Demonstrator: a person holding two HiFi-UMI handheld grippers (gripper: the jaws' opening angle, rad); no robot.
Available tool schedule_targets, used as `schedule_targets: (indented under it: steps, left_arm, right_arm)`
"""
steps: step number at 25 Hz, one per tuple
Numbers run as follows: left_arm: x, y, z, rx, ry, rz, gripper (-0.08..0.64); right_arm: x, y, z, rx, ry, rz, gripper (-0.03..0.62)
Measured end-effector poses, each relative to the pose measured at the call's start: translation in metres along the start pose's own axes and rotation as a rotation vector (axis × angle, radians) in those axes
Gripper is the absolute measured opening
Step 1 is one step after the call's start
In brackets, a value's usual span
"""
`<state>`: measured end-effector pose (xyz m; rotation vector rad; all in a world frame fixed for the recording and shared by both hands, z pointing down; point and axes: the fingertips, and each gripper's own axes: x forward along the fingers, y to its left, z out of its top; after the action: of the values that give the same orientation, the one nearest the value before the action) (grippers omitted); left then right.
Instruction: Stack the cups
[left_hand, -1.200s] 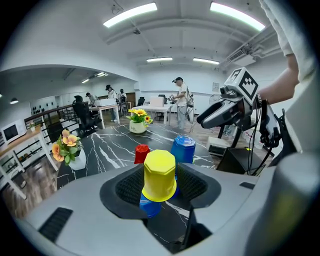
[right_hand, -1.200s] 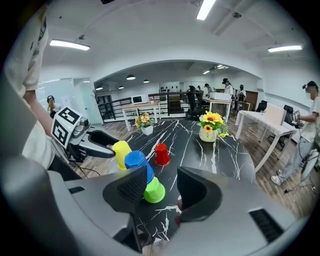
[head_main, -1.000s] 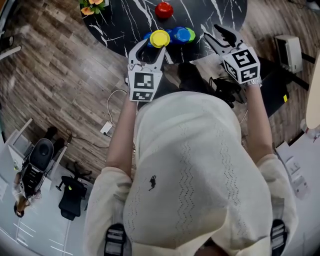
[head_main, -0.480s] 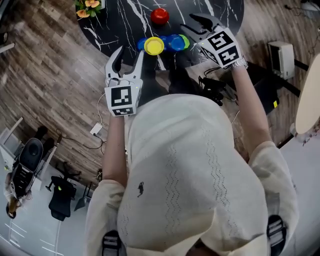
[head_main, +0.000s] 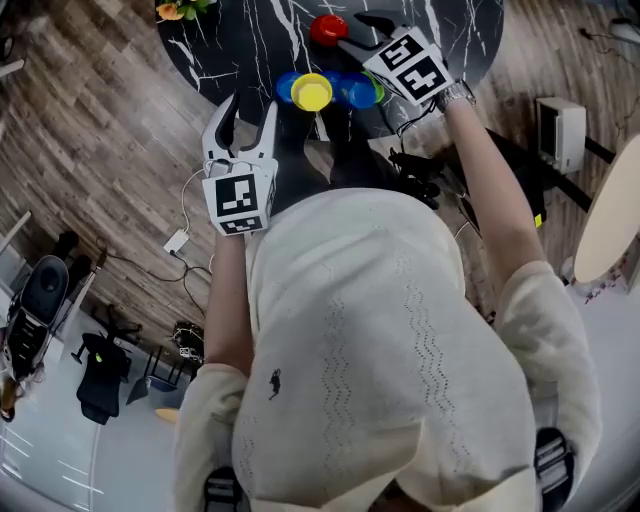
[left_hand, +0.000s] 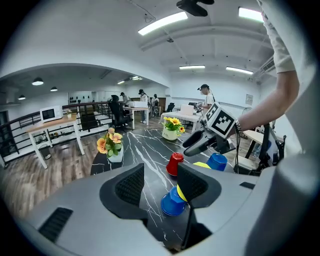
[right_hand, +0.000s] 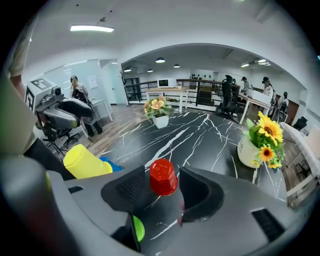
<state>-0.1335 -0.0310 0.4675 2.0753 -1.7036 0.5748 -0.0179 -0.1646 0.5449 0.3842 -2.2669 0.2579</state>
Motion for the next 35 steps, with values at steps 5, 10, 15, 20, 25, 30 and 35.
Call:
schedule_targets:
  steps: [5, 10, 15, 20, 25, 30, 35]
  left_arm:
    - [-0.003, 0.011, -0.003, -0.024, 0.005, 0.035, 0.222]
    - [-0.008, 0.024, -0.009, -0.022, 0.02, 0.063, 0.222]
    - [-0.014, 0.03, -0.014, -0.023, 0.028, 0.084, 0.222]
    - [-0.016, 0.028, -0.014, -0.017, 0.024, 0.071, 0.222]
    - [-0.014, 0.024, -0.008, -0.001, 0.005, 0.048, 0.222]
    - [-0.015, 0.02, 0.0, 0.021, -0.014, 0.019, 0.222]
    - [-0.019, 0.011, 0.012, 0.05, -0.04, -0.011, 0.222]
  right_arm:
    - [0.024, 0.001, -0.005, -0.026, 0.048, 0.015, 0.232]
    - [0.039, 0.001, -0.011, -0.04, 0.082, 0.01, 0.241]
    - [0.044, -0.002, -0.014, -0.046, 0.094, -0.012, 0.215]
    - [0.035, -0.006, -0.01, -0.036, 0.08, -0.037, 0.212]
    - [0.013, -0.016, -0.006, -0.021, 0.065, -0.074, 0.211]
    - [-0.02, -0.023, 0.006, 0.022, 0.024, -0.104, 0.21]
    - [-0.055, -0.022, 0.019, 0.028, -0.014, -0.131, 0.21]
